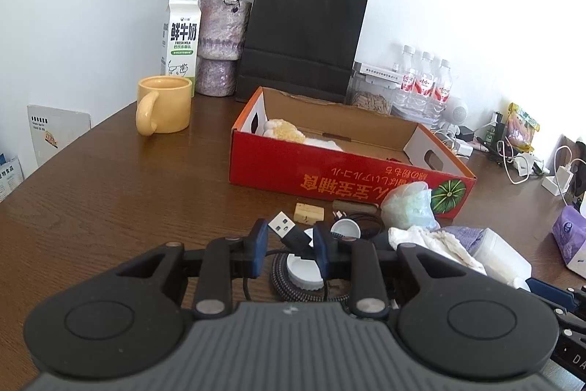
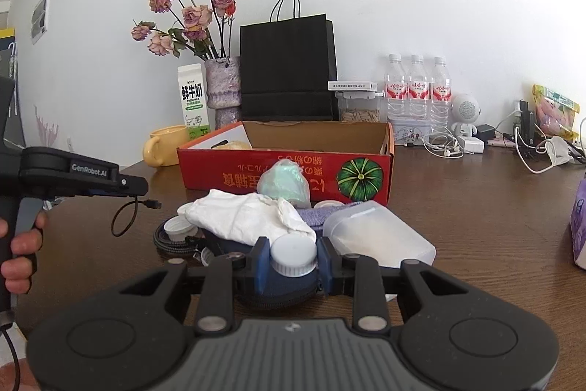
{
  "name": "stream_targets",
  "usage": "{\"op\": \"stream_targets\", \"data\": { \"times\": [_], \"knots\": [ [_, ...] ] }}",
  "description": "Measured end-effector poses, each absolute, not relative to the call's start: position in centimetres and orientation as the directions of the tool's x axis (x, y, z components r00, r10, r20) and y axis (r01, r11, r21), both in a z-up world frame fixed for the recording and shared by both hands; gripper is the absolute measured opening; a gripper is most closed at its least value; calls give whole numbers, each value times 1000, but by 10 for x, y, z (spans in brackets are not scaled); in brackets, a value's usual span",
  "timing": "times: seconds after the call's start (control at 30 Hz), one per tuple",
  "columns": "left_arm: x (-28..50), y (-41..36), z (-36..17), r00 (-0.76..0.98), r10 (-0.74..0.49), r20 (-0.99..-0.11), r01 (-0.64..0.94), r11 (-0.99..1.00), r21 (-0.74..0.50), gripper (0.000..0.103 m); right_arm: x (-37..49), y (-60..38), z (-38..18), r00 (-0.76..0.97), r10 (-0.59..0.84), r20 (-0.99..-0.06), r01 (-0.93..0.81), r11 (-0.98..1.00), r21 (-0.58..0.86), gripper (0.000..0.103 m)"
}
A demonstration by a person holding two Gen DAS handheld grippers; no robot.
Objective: Organize objects
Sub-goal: 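Carry the cap and cable over the red box and release them inside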
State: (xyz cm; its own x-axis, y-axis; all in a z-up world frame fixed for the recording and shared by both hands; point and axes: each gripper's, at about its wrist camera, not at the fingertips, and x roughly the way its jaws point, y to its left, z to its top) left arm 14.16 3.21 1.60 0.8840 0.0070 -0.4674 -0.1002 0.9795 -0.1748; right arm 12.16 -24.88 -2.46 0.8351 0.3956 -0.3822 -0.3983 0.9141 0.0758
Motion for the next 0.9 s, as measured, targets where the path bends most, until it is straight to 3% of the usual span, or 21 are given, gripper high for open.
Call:
{"op": "stream_targets", "data": {
  "times": [0.43, 0.9],
  "knots": [
    [164, 23, 48, 925, -5, -379, -70, 981, -182, 28, 167, -217, 11, 853, 435, -289, -442, 896, 45, 27],
    [227, 11, 67, 947, -22, -321, -49, 976, -211, 28, 258, -173, 39, 876, 414, -248, -421, 907, 30, 27]
  ]
}}
